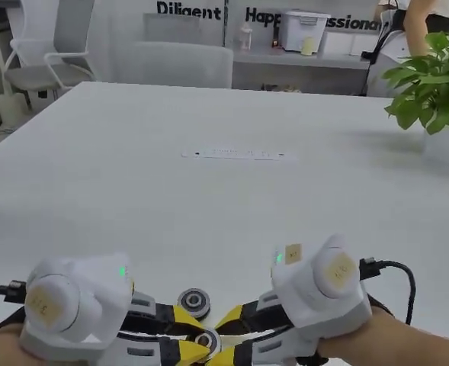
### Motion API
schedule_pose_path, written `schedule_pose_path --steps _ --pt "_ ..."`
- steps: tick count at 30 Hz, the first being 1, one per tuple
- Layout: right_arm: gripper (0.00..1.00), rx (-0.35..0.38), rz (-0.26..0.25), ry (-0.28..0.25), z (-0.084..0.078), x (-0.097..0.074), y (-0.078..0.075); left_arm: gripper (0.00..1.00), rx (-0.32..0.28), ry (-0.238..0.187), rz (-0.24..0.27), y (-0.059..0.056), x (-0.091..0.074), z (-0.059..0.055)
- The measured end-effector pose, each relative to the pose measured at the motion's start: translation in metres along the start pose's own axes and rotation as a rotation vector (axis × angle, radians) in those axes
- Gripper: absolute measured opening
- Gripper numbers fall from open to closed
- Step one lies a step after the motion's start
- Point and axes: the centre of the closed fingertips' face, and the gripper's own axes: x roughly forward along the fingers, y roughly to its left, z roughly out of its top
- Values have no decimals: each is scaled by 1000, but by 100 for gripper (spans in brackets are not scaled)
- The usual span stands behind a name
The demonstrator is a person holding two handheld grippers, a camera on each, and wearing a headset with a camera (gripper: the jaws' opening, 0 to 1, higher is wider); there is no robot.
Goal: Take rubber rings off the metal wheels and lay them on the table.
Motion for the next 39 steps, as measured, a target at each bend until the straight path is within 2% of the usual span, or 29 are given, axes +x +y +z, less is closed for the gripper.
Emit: schedule_pose_path --steps 5,8,10,11,14,18,21,25,26,29,30,31,33,34,35,36,39 --pt "19 -24 -1 5 -1 -1 0 8 -1 -2 3 -1 1 0" --pt "17 -54 -1 27 -3 -2 0 8 -1 -2 4 -1 1 -1" --pt "14 -59 -10 41 -5 -3 -2 8 -2 -3 4 -1 1 -1" --pt "10 -93 -18 50 -6 -4 -4 8 -7 -5 4 -1 1 -1" --pt "1 -69 -29 52 -7 -4 -6 8 -11 -9 3 -2 2 -1" --pt "0 -62 -45 73 -7 -4 -7 8 -14 -9 4 -2 2 -1" --pt "0 0 -51 83 -8 -4 -8 8 -14 -10 4 -2 2 -1" --pt "2 192 -24 76 -11 -4 -5 8 -17 -14 4 -2 3 -1" --pt "4 197 -19 71 -10 -4 -6 8 -17 -14 4 -2 3 -1" --pt "9 164 -15 74 -10 -4 -2 9 -18 -16 5 -2 4 -1" --pt "9 113 -29 90 -10 -3 -3 9 -25 -17 7 -1 4 -1" --pt "9 98 -33 94 -10 -3 -3 9 -33 -17 10 -1 4 -1" --pt "8 117 -46 94 -9 -2 -5 9 -36 -16 19 1 3 -1" --pt "5 113 -53 95 -9 -2 -6 9 -38 -16 21 2 3 -1" --pt "0 61 -77 89 -7 -3 -12 9 -42 -17 19 2 3 -1" --pt "0 70 -60 106 -11 -3 -8 9 -42 -18 20 2 3 -1" --pt "0 79 -70 100 -9 -3 -9 9 -42 -19 20 3 3 -1"
